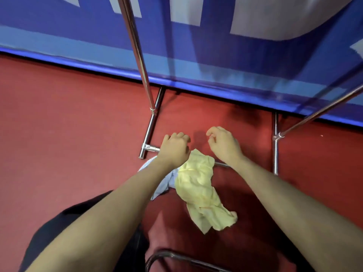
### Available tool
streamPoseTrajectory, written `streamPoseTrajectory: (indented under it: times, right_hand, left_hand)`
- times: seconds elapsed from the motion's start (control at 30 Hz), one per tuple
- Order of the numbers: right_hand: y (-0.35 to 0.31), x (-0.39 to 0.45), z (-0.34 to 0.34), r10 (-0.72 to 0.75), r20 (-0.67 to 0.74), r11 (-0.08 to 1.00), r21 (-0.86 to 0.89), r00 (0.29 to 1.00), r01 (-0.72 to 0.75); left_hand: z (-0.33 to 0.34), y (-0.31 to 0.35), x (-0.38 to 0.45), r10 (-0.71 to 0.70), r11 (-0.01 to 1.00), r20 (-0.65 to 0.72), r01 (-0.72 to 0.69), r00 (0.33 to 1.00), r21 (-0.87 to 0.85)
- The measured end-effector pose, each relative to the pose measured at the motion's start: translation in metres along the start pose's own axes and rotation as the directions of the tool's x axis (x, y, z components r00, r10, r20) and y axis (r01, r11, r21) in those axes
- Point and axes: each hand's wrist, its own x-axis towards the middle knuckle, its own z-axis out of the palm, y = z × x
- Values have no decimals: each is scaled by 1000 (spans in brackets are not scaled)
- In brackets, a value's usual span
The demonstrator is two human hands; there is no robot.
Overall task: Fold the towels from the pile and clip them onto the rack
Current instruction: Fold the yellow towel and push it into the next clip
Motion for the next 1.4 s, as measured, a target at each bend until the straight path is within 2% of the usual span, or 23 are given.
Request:
streamPoseTrajectory:
  times: [0.27,0.5,0.63,0.7,0.77,0.87,0.97,1.13,1.27,1.4]
  right_hand:
    - [89,28,108,60,201,994,-100,978,-40]
    - [137,52,176,164,351,958,-281,922,-63]
    - [149,63,198,124,354,915,-402,927,31]
    - [150,63,203,39,282,930,-361,959,69]
    - [146,59,200,-10,198,966,-251,980,60]
    - [132,48,182,-29,201,998,-44,979,38]
    - [113,34,160,-53,164,992,122,985,33]
    - [75,10,110,-87,-36,948,304,996,94]
    - [48,-6,58,-61,-152,904,410,987,119]
    - [28,-26,3,-63,-220,896,417,973,153]
  left_hand:
    - [121,-22,55,-48,998,210,37,977,54]
    - [192,-34,84,-63,997,355,74,933,-17]
    - [212,-34,99,-42,997,431,67,901,-42]
    - [215,-33,100,-37,999,436,50,899,-19]
    - [214,-32,96,-34,999,435,47,900,-18]
    - [204,-25,84,-34,996,430,67,902,-62]
    - [189,-14,69,-54,977,391,130,919,-171]
    - [143,7,46,-132,877,169,194,977,-439]
    - [93,25,26,-143,904,7,134,990,-406]
    - [35,48,0,-116,859,-95,52,989,-509]
